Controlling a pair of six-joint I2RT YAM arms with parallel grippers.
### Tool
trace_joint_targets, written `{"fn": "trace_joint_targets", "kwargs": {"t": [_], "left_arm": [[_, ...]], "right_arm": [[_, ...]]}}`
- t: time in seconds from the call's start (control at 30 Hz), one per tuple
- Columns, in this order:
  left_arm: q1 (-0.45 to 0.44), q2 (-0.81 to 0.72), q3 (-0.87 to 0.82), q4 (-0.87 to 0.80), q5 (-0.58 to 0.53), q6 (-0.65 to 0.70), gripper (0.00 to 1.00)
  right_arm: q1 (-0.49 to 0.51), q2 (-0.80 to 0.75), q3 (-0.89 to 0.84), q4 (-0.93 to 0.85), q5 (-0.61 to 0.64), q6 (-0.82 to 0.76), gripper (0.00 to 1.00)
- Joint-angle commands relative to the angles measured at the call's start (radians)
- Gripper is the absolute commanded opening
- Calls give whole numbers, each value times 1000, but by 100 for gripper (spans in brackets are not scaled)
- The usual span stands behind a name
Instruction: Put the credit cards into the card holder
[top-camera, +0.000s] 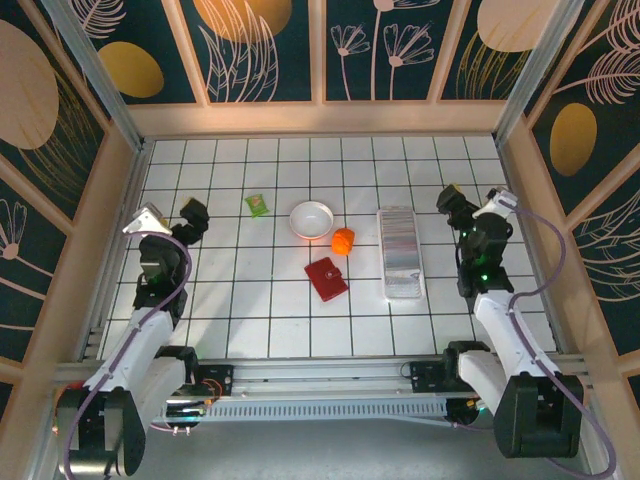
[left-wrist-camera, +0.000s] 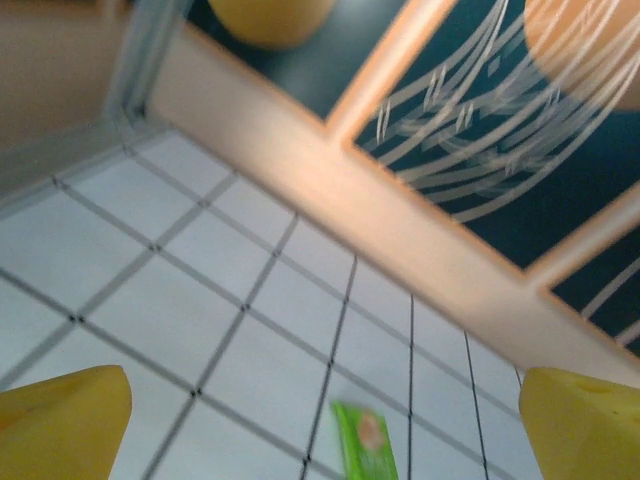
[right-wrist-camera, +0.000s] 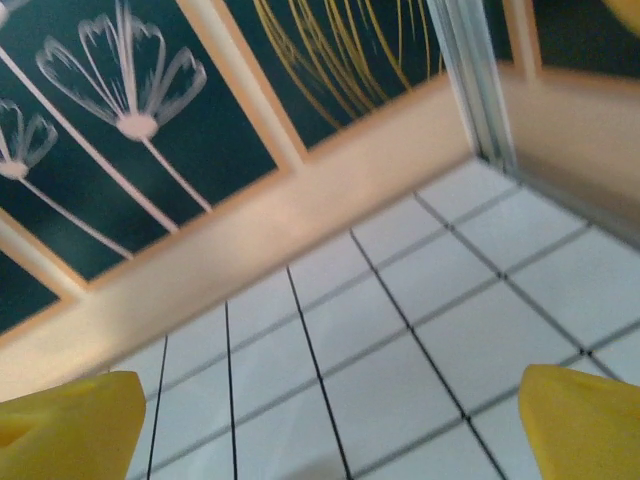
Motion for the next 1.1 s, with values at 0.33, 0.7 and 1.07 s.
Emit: {"fn": "trace_joint_targets", "kwargs": {"t": [0.33,0.7,1.07], "left_arm": [[-154,111,53,-262,347,-171,86],[-449,205,-40,-109,358,-326,48],[-632,361,-5,75,370,-398,51]], "right_arm": [[500,82,243,-550,-115,85,76],[850,367,201,-434,-22,245,20],[844,575,229,-339,-22,255,7]]}}
